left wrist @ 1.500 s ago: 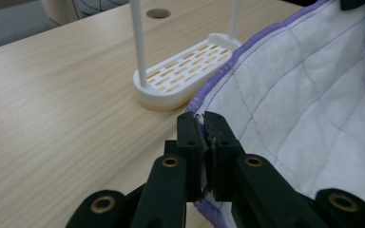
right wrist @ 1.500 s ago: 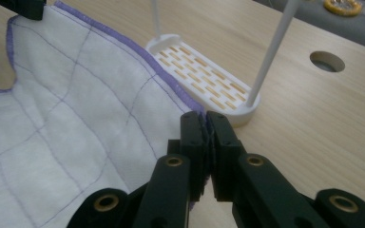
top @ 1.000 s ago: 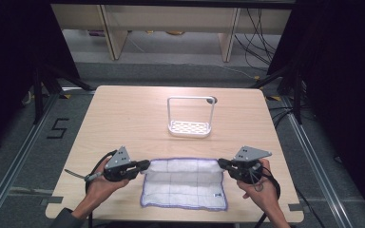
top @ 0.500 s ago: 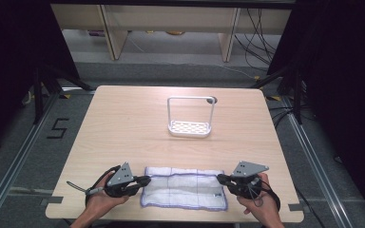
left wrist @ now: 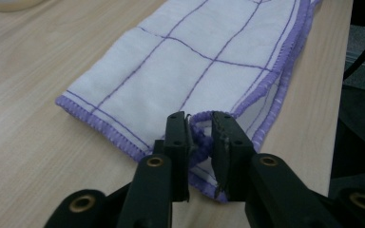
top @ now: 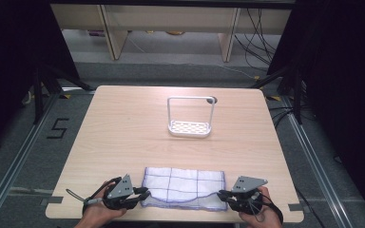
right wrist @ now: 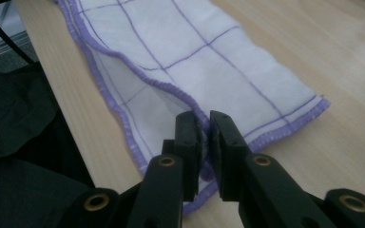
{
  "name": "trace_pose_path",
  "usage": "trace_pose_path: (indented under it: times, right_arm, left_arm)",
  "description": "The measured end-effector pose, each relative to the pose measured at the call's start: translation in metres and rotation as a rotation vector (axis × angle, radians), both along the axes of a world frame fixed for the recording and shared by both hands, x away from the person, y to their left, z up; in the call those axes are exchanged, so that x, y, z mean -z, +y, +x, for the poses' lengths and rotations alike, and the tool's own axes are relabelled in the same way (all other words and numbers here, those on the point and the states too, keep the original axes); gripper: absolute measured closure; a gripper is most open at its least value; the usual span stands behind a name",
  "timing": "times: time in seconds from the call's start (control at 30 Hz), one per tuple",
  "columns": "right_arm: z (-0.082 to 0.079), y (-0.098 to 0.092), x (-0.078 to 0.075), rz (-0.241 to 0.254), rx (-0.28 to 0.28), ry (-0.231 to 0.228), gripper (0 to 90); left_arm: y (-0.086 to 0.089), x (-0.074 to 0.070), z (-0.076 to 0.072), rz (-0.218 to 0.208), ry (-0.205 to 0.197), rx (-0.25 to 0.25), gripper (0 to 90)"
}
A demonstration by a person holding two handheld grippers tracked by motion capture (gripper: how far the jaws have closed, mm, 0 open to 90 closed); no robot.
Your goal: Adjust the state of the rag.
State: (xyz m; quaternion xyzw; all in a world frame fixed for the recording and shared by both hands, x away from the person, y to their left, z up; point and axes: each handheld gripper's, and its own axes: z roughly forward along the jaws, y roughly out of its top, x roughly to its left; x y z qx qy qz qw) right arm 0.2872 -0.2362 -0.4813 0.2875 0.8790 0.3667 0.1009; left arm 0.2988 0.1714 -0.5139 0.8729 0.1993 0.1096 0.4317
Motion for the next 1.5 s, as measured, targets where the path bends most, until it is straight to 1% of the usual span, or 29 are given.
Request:
trace_pose_path:
  times: [0.03, 0.1, 0.13, 0.2, 0.27, 0.3, 0.33, 0.37, 0.4, 0.43, 0.47, 0.53, 0.6, 0.7, 0.73, 0.77, 0.8, 0.83, 0.9, 0.93, 0.97, 1.07, 1.1, 1.13, 1.17, 1.3, 1.33, 1.43, 1.5]
  right_arm:
    - [-0.002, 0.0, 0.001, 0.002, 0.007, 0.009, 80.5]
    - [-0.005, -0.002, 0.002, -0.002, 0.008, 0.017, 75.8]
    - [-0.006, -0.003, 0.003, -0.002, 0.012, 0.038, 71.5]
    - [-0.009, -0.006, 0.002, 0.022, 0.04, 0.045, 58.5]
    - [-0.01, -0.011, -0.002, 0.055, 0.08, 0.019, 50.9]
    - [-0.011, -0.014, -0.006, 0.085, 0.102, 0.026, 49.4]
    - [-0.009, -0.017, -0.009, 0.112, 0.13, 0.009, 47.9]
    - [-0.009, -0.018, -0.011, 0.123, 0.15, 0.002, 47.4]
    - [-0.008, -0.018, -0.012, 0.136, 0.177, 0.023, 47.0]
    - [-0.005, -0.018, -0.013, 0.126, 0.185, -0.005, 46.2]
    - [-0.002, -0.017, -0.013, 0.112, 0.196, -0.01, 46.1]
    - [0.0, -0.01, -0.012, 0.087, 0.255, 0.031, 44.2]
    - [0.006, -0.007, -0.009, 0.047, 0.249, 0.014, 42.0]
    - [0.012, -0.001, -0.004, 0.026, 0.278, 0.036, 39.0]
    - [0.013, 0.001, -0.001, 0.018, 0.282, 0.042, 38.4]
    - [0.013, 0.004, 0.001, -0.001, 0.285, 0.073, 38.3]
    - [0.014, 0.006, 0.006, -0.012, 0.26, 0.056, 36.9]
    - [0.011, 0.01, 0.006, -0.048, 0.251, 0.088, 36.2]
    - [0.008, 0.013, 0.008, -0.07, 0.248, 0.097, 35.4]
    - [0.006, 0.015, 0.01, -0.073, 0.253, 0.098, 35.0]
    - [0.004, 0.015, 0.009, -0.087, 0.255, 0.117, 34.9]
    - [-0.001, 0.015, 0.01, -0.09, 0.271, 0.108, 34.1]
    - [-0.003, 0.013, 0.01, -0.117, 0.257, 0.115, 33.8]
    - [-0.004, 0.014, 0.011, -0.106, 0.27, 0.114, 33.8]
    - [-0.005, 0.012, 0.01, -0.125, 0.266, 0.132, 33.8]
    - [-0.006, 0.014, 0.014, -0.137, 0.257, 0.117, 33.8]
    - [-0.006, 0.014, 0.013, -0.158, 0.246, 0.124, 33.9]
    - [-0.006, 0.015, 0.016, -0.15, 0.243, 0.106, 35.4]
    - [-0.006, 0.014, 0.016, -0.153, 0.239, 0.123, 35.9]
  left_arm:
    - [-0.001, 0.002, -0.002, -0.015, -0.004, -0.014, 72.4]
    - [0.0, 0.0, -0.004, -0.019, 0.027, -0.014, 69.1]
    - [0.001, 0.0, -0.003, -0.017, 0.008, -0.014, 65.9]
    - [0.004, -0.002, -0.004, -0.049, 0.025, -0.042, 59.5]
    - [0.008, -0.006, -0.003, -0.057, 0.025, -0.062, 53.7]
    - [0.009, -0.009, -0.003, -0.078, 0.017, -0.093, 49.3]
    - [0.009, -0.01, -0.003, -0.113, 0.024, -0.113, 46.7]
    - [0.011, -0.014, -0.001, -0.12, 0.017, -0.121, 46.7]
    - [0.011, -0.017, 0.002, -0.145, 0.014, -0.13, 46.5]
    - [0.01, -0.019, 0.005, -0.163, 0.017, -0.15, 45.4]
    - [0.009, -0.022, 0.01, -0.16, 0.013, -0.163, 43.9]
    - [0.004, -0.024, 0.022, -0.159, 0.012, -0.19, 41.0]
    - [0.0, -0.025, 0.035, -0.14, 0.021, -0.225, 40.6]
    - [-0.007, -0.023, 0.056, -0.101, 0.035, -0.225, 39.3]
    - [-0.009, -0.021, 0.062, -0.106, 0.04, -0.235, 38.9]
    - [-0.01, -0.019, 0.068, -0.083, 0.044, -0.231, 38.7]
    - [-0.014, -0.015, 0.072, -0.077, 0.042, -0.253, 38.7]
    - [-0.014, -0.014, 0.074, -0.053, 0.043, -0.243, 38.6]
    - [-0.016, -0.01, 0.075, -0.055, 0.059, -0.241, 38.6]
    - [-0.016, -0.008, 0.076, -0.034, 0.049, -0.238, 38.6]
    - [-0.017, -0.007, 0.074, -0.036, 0.052, -0.244, 38.6]
    - [-0.016, -0.003, 0.075, -0.007, 0.051, -0.22, 38.9]
    - [-0.016, -0.002, 0.075, -0.01, 0.06, -0.228, 38.8]
    - [-0.016, -0.002, 0.075, 0.015, 0.062, -0.22, 38.5]
    - [-0.017, 0.0, 0.074, 0.005, 0.076, -0.22, 38.0]
    - [-0.018, 0.003, 0.073, 0.039, 0.08, -0.202, 37.3]
    - [-0.019, 0.003, 0.073, 0.046, 0.078, -0.201, 37.6]
    - [-0.02, 0.004, 0.073, 0.048, 0.072, -0.185, 41.2]
    - [-0.02, 0.004, 0.073, 0.045, 0.072, -0.171, 42.5]
